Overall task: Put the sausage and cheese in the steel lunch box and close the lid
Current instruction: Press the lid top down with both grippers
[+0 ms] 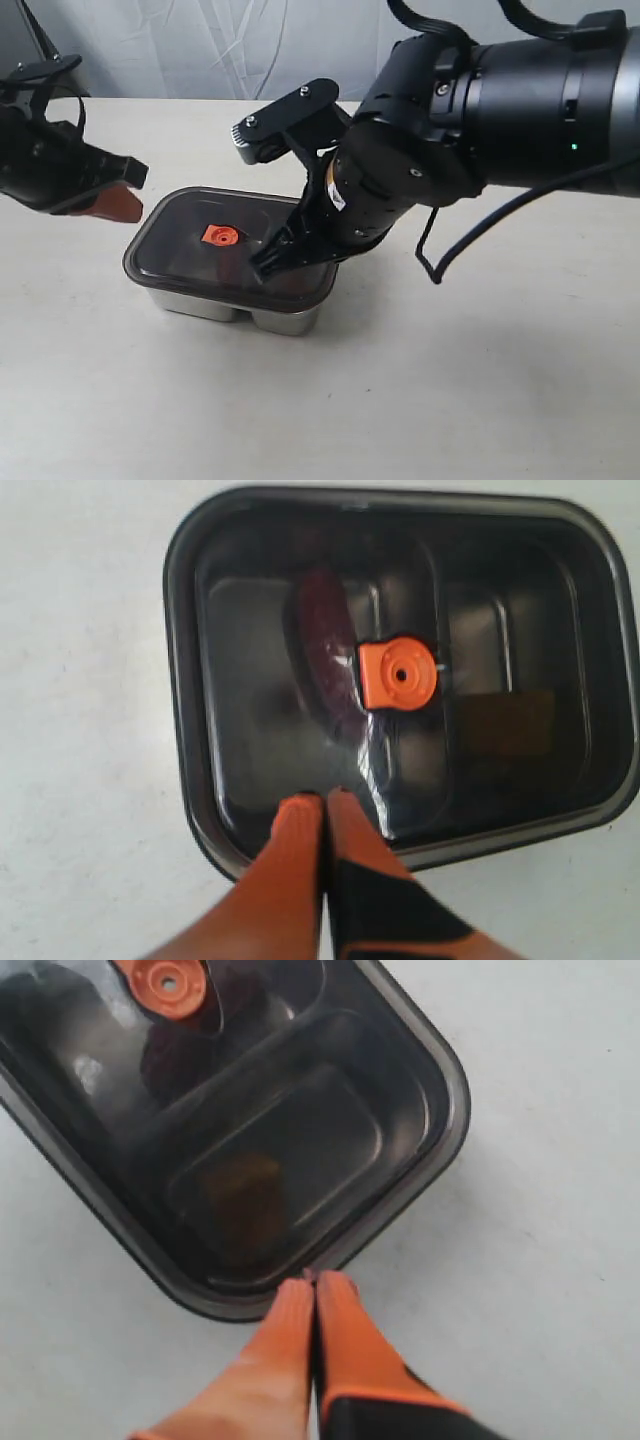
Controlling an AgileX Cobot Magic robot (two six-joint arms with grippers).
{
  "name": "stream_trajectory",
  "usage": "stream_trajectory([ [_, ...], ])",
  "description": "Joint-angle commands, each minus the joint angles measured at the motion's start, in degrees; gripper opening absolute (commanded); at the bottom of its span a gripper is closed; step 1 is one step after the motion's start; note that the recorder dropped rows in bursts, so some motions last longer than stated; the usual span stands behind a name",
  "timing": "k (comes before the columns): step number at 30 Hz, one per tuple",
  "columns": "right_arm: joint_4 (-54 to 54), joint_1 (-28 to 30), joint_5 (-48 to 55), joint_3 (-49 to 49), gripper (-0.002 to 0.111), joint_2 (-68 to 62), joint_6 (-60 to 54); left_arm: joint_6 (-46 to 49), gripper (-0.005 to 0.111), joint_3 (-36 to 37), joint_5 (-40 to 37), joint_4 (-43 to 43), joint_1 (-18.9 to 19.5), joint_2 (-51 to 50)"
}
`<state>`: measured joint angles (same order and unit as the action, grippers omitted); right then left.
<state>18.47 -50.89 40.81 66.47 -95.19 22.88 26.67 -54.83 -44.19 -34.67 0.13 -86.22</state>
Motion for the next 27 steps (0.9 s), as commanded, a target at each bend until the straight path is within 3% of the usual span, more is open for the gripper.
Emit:
stream_trajectory([
  [1, -4.6, 5.3, -5.4, 0.2, -0.001, -1.2, 0.2, 0.3, 0.000, -3.7, -1.0, 0.3, 0.3, -1.7],
  [6, -8.1, 10.1, -5.7, 3.3, -0.001, -1.3, -2.1, 0.3, 0.000, -7.7, -2.5, 0.6, 0.3, -5.0],
  [10, -15.9, 10.3, -4.8, 8.5, -0.001, -2.2, -9.5, -0.7, 0.000, -9.6, -4.1, 1.5, 0.3, -8.2],
  [17, -25.4, 10.3, -2.3, 8.8, -0.001, -10.3, -15.4, -0.9, 0.000, -9.6, -5.0, 2.4, 0.3, -13.6],
  [27, -26.6, 10.3, -1.3, 8.8, -0.001, -16.1, -15.7, -0.9, 0.000, -9.6, -6.2, 3.3, 0.3, -18.8],
])
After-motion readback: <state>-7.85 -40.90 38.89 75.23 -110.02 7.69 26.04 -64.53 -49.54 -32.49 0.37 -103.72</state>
